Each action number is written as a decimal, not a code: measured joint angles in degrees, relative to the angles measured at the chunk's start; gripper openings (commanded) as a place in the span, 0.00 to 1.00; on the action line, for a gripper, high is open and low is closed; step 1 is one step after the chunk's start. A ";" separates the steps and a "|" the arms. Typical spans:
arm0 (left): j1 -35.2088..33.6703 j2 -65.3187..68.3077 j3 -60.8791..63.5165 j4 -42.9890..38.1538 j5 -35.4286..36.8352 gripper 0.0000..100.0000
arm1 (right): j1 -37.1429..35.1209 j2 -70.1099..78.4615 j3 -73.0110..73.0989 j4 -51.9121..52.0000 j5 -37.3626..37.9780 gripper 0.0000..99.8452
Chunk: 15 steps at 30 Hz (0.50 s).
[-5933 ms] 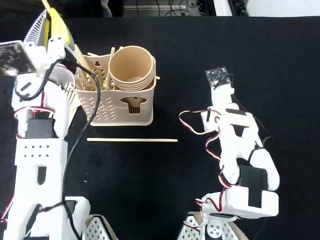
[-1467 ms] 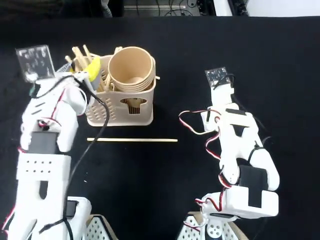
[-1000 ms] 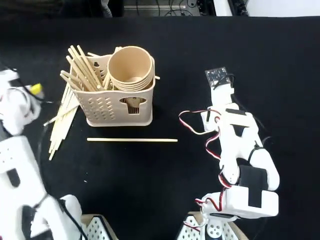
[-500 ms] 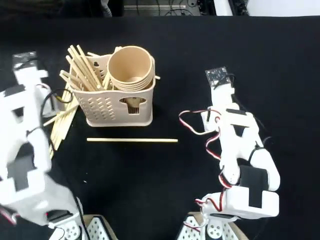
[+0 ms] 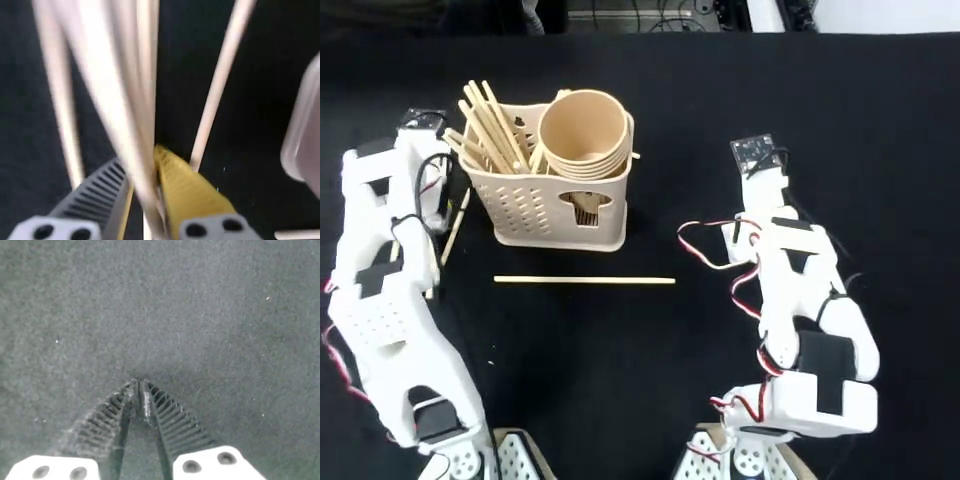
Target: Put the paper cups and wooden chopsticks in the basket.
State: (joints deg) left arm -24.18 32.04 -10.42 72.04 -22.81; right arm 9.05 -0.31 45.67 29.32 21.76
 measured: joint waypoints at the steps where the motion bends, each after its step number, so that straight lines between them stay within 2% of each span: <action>1: -0.09 0.00 -0.09 0.79 -0.88 0.03 | 0.00 0.00 0.00 0.00 0.00 0.01; 9: -2.55 -0.44 -0.70 5.98 -2.73 0.03 | 0.00 0.00 0.00 0.00 0.00 0.01; 15: -6.86 -8.44 1.85 6.68 -2.64 0.03 | 0.00 0.00 0.00 0.00 0.00 0.01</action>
State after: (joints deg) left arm -31.03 23.60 -8.57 78.73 -25.45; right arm 9.05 -0.31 45.67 29.32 21.76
